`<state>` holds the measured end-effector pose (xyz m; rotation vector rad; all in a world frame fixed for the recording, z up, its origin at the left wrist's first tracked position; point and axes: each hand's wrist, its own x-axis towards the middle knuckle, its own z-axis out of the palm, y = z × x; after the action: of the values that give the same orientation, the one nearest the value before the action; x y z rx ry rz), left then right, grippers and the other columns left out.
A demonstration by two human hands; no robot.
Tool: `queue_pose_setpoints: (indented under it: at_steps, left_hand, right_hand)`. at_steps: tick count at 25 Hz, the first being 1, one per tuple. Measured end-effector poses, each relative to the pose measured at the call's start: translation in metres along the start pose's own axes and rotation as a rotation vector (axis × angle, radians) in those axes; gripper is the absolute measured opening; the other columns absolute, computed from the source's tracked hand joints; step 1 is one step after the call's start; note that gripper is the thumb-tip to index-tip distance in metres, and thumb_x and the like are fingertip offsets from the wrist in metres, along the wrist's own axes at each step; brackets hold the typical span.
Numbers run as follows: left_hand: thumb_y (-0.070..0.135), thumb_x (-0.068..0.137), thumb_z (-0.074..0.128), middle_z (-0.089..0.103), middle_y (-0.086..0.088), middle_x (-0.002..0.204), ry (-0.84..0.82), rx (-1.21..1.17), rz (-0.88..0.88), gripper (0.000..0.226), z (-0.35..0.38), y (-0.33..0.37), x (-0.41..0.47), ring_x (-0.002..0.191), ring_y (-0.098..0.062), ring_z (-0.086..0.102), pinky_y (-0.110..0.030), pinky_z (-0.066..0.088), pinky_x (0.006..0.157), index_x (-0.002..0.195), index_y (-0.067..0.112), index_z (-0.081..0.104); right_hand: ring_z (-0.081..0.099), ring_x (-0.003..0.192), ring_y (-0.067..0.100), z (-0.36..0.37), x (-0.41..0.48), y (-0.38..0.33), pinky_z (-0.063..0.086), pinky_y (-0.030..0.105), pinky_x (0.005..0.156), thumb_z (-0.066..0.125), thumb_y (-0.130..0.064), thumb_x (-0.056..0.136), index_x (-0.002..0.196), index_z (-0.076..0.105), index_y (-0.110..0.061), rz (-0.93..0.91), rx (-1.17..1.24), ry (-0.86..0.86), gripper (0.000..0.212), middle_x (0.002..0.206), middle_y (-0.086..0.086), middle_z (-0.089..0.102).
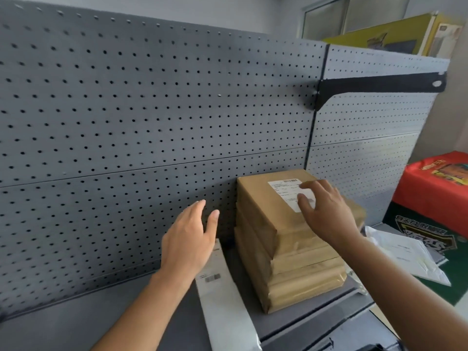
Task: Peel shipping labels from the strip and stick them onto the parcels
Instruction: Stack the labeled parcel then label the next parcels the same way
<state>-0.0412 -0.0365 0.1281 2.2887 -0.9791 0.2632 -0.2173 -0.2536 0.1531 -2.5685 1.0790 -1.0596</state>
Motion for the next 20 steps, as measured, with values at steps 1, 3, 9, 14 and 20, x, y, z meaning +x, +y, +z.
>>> queue_pose_setpoints:
  at_steps: [1,3,9,14,20]
  left_hand:
    - [0.057,0.104,0.028,0.047,0.008,0.157,0.013,0.026,-0.019,0.059,-0.010,-0.014,0.000,0.144,-0.012,0.043,-0.040,0.045,0.106,0.153,0.026,0.042]
    - [0.058,0.103,0.027,0.047,0.008,0.157,0.044,0.066,-0.065,0.060,-0.033,-0.044,-0.005,0.144,-0.012,0.043,-0.039,0.045,0.106,0.153,0.026,0.042]
    - [0.056,0.104,0.030,0.049,0.006,0.155,0.178,0.164,-0.270,0.059,-0.114,-0.151,-0.040,0.142,-0.016,0.046,-0.041,0.047,0.103,0.151,0.024,0.046]
    - [0.054,0.104,0.034,0.055,0.001,0.151,0.258,0.254,-0.475,0.058,-0.174,-0.243,-0.091,0.138,-0.021,0.051,-0.041,0.047,0.101,0.148,0.020,0.050]
    - [0.055,0.104,0.029,0.058,-0.003,0.147,0.257,0.367,-0.685,0.060,-0.231,-0.331,-0.161,0.125,-0.026,0.062,-0.040,0.054,0.088,0.149,0.020,0.048]
  right_hand:
    - [0.049,0.125,0.023,0.006,-0.001,-0.016,0.043,0.038,0.092,0.052,-0.035,0.097,0.126,0.060,-0.020,-0.045,0.005,-0.011,0.033,0.132,0.000,0.057]
    - [0.047,0.126,0.022,0.018,-0.003,-0.051,0.044,0.040,0.097,0.050,-0.035,0.098,0.125,0.060,-0.020,-0.117,0.019,-0.048,0.033,0.132,0.000,0.058]
    - [0.050,0.123,0.022,0.063,-0.019,-0.165,0.043,0.037,0.097,0.052,-0.033,0.098,0.126,0.061,-0.019,-0.303,0.118,-0.095,0.032,0.126,0.001,0.060]
    - [0.053,0.122,0.025,0.113,-0.055,-0.266,0.046,0.037,0.094,0.056,-0.029,0.098,0.124,0.063,-0.015,-0.479,0.199,-0.161,0.031,0.125,0.003,0.062]
    - [0.055,0.118,0.025,0.170,-0.113,-0.368,0.047,0.035,0.089,0.057,-0.028,0.097,0.124,0.064,-0.014,-0.624,0.301,-0.272,0.030,0.122,0.003,0.062]
